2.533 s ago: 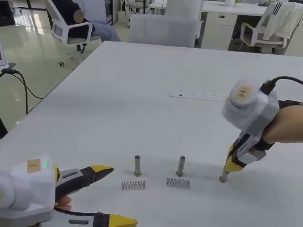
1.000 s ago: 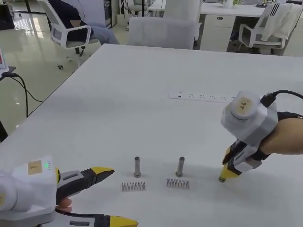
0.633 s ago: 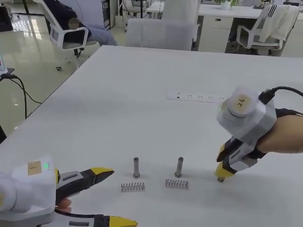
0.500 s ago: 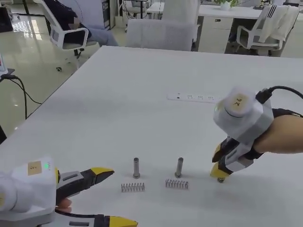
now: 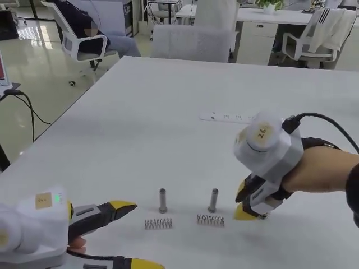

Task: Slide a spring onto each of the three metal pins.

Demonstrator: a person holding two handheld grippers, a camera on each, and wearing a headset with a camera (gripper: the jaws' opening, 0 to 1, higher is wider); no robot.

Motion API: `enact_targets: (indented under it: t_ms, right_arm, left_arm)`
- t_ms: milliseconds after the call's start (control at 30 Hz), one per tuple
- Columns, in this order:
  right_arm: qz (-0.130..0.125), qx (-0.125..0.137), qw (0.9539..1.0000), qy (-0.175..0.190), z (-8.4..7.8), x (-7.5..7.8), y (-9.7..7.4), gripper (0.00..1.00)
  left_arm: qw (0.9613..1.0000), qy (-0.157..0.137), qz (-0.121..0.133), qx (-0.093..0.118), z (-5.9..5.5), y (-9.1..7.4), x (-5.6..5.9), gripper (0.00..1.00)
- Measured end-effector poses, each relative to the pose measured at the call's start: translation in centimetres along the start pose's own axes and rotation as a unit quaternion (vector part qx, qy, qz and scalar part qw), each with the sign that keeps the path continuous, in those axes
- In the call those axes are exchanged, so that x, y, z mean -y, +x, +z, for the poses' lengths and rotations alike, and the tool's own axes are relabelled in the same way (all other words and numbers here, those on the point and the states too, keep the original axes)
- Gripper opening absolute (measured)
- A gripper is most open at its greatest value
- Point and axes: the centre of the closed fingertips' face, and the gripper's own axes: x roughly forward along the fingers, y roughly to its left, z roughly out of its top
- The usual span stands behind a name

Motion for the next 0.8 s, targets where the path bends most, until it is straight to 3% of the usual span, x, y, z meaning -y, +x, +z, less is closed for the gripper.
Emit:
enact_targets:
  t_ms: [800]
  right_arm:
    - [0.017, -0.009, 0.9997, -0.012, 0.8, -0.4, 3.4, 0.12]
  left_arm:
    - [1.0000, 0.001, 0.002, -0.006, -0.3, -0.2, 0.0, 0.70]
